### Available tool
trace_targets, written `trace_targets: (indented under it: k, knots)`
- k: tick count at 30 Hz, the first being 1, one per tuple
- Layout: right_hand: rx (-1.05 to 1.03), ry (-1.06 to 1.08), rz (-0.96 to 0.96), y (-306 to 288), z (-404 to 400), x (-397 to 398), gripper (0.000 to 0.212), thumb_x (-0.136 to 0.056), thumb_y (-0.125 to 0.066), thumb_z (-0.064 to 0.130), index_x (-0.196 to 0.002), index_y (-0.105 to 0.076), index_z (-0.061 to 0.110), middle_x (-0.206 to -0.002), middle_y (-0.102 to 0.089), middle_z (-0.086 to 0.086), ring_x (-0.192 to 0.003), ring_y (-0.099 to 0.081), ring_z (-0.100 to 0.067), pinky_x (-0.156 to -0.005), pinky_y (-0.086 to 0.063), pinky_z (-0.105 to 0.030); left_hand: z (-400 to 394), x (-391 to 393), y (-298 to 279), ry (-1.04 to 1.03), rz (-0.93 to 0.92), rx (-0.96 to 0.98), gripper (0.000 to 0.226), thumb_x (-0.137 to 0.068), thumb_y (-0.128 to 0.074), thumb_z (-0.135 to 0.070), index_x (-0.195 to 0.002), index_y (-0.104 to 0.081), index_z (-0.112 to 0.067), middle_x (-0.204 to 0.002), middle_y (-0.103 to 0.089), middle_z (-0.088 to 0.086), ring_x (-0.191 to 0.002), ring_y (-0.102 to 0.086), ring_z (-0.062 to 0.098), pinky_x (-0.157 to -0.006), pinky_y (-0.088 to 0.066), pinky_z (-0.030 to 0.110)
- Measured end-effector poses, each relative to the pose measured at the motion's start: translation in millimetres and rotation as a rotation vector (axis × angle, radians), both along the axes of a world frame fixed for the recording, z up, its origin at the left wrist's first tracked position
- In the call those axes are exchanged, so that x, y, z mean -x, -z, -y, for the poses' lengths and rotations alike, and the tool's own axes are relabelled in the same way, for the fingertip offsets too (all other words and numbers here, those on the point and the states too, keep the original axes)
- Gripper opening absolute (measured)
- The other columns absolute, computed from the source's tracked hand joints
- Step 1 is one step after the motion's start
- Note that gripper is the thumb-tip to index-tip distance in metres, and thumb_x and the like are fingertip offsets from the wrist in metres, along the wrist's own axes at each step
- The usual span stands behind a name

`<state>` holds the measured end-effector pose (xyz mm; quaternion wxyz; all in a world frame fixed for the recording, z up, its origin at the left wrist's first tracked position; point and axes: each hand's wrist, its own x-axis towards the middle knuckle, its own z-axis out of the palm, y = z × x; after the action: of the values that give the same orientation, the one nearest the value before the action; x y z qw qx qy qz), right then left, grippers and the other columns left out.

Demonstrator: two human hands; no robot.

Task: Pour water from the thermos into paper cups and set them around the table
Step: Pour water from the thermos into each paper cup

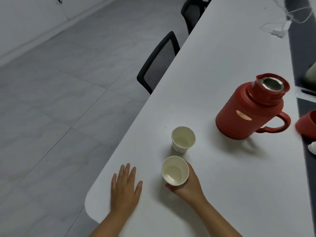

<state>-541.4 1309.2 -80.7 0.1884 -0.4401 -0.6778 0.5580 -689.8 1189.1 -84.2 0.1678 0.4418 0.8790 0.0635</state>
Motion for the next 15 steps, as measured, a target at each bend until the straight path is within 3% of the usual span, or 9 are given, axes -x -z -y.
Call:
trace_targets:
  k: [3,7,11,13,15]
  knots:
    - [-0.012,-0.009,0.026,2.9,7.4,5.9,0.062,-0.046,-0.076,0.028,-0.095,-0.043,0.047,-0.101,-0.051,0.029,-0.093,-0.044,0.028,-0.07,-0.033,0.006,4.8,1.4,-3.2,0.03,-0.03,0.029,0.081,-0.094,0.002,-0.046,-0.106,-0.065,-0.002,-0.115,-0.064,0.018,-0.104,-0.06,0.04,-0.11,0.007,0.021]
    - [-0.03,-0.017,0.036,6.1,15.3,14.4,0.061,-0.046,-0.075,0.033,-0.095,-0.042,0.047,-0.1,-0.052,0.028,-0.094,-0.044,0.026,-0.072,-0.034,0.004,5.3,-1.1,-3.5,0.052,0.005,0.086,0.08,-0.094,0.001,-0.045,-0.105,-0.066,-0.003,-0.114,-0.065,0.017,-0.103,-0.061,0.039,-0.11,0.009,0.021]
    - [-0.042,-0.027,0.034,9.8,16.8,15.4,0.067,-0.052,-0.083,0.022,-0.097,-0.04,0.047,-0.101,-0.05,0.029,-0.091,-0.048,0.021,-0.072,-0.035,0.003,5.4,2.2,-3.8,0.085,0.014,0.1,0.081,-0.094,0.001,-0.045,-0.102,-0.067,-0.003,-0.112,-0.066,0.017,-0.101,-0.062,0.038,-0.11,0.008,0.021]
    - [-0.048,-0.053,0.033,8.8,16.5,12.5,0.07,-0.055,-0.083,0.017,-0.099,-0.037,0.048,-0.104,-0.047,0.029,-0.093,-0.047,0.016,-0.073,-0.034,0.003,5.8,2.5,-7.9,0.063,0.035,0.099,0.081,-0.092,0.001,-0.048,-0.108,-0.064,-0.003,-0.119,-0.061,0.019,-0.109,-0.058,0.038,-0.111,0.0,0.027]
    - [-0.054,-0.078,0.028,8.0,14.6,4.0,0.073,-0.055,-0.083,0.014,-0.103,-0.036,0.046,-0.109,-0.047,0.024,-0.1,-0.048,0.01,-0.077,-0.033,0.003,6.5,5.4,-4.6,0.004,0.038,0.057,0.071,-0.089,-0.005,-0.05,-0.13,-0.046,-0.009,-0.144,-0.036,0.014,-0.135,-0.032,0.03,-0.114,-0.006,0.033]
